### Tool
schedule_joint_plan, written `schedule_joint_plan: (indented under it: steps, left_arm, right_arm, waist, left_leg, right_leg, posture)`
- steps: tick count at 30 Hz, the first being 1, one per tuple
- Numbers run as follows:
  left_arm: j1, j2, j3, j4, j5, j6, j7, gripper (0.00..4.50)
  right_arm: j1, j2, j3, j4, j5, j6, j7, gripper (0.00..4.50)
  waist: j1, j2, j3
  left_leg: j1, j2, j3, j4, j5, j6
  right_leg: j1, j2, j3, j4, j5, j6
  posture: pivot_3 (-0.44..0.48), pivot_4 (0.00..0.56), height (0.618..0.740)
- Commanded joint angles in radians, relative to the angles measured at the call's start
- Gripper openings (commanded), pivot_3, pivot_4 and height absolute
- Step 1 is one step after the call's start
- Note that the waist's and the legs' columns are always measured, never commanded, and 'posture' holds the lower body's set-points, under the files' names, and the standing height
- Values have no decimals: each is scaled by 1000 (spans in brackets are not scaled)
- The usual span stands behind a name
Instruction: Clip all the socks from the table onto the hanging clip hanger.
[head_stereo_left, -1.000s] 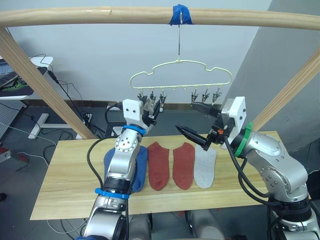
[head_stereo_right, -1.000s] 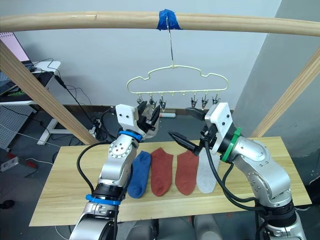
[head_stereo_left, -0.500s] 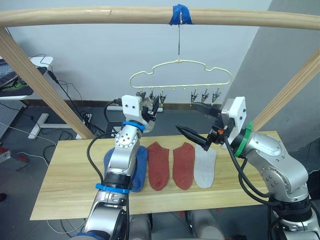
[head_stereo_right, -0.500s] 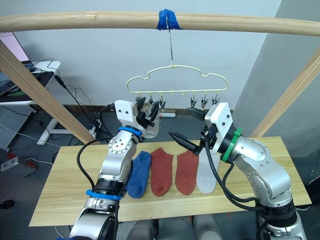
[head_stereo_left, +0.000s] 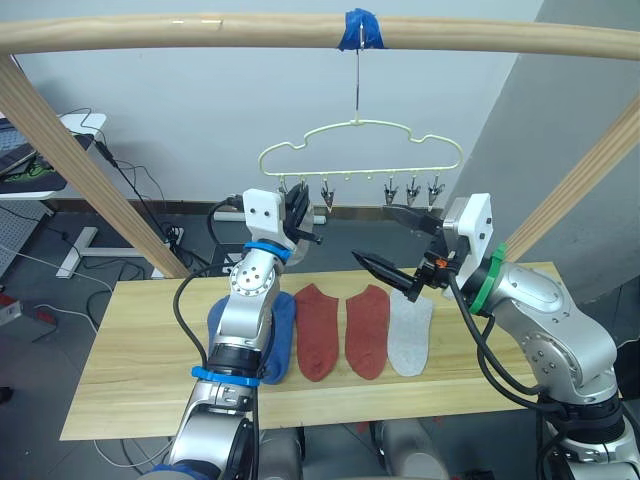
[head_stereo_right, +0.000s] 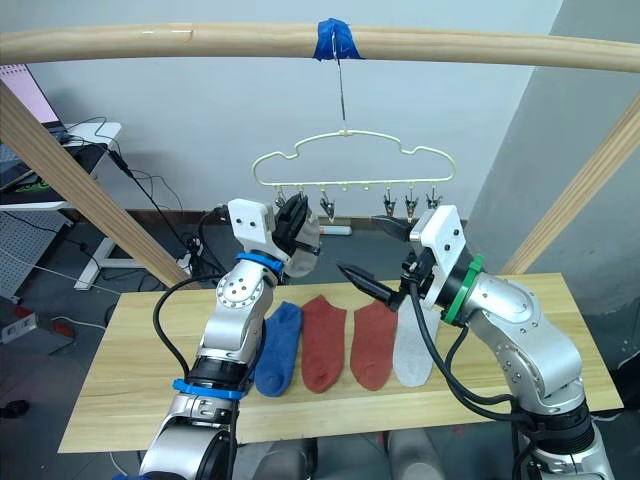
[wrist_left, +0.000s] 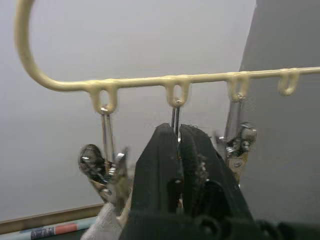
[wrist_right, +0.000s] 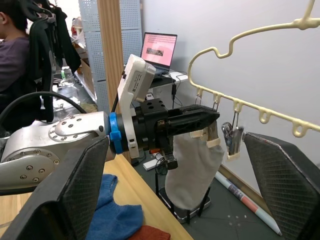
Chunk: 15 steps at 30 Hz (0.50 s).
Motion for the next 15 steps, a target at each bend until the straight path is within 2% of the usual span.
schedule_joint_plan:
  steps: [1,4,7,12,15]
  left_arm:
    - [-18,3,4,-18,-1,-15,-2,12]
    - [-3,32,-5,-69,-21,81,-53,12]
    - [2,69,15,-136,-97,242,-122,12]
    - [2,141,20,-221,-198,483,-219,12]
    - [10,218,66,-256,-332,696,-315,12]
  right_arm:
    - [0,-4,-19,-22,10,-14,0,4500]
    - [40,-75,30,57,-110,22,-28,4500]
    - [70,-135,83,205,-222,48,-57,4500]
    - [71,-155,148,339,-272,5,29,4500]
    - [15,-151,282,549,-397,-93,90,4500]
  waist:
    - [0,0,0]
    - [0,0,0]
    - [1,0,0]
    - [-13,1,0]
    - [-30,1,0]
  left_leg:
    - [0,0,0,0,0,0]
    - [0,0,0,0,0,0]
    - [0,0,0,0,0,0]
    - [2,0,0,0,0,0]
    - [4,1,1,0,0,0]
  right_leg:
    - [0,0,0,0,0,0]
    - [0,0,0,0,0,0]
    - [1,0,0,0,0,0]
    - [1,1,0,1,0,1]
    - [3,1,1,1,-2,4]
  posture:
    - [-214,193,740]
    - [-203,195,740]
    - [-193,197,740]
    - [-186,197,740]
    - [-179,195,740]
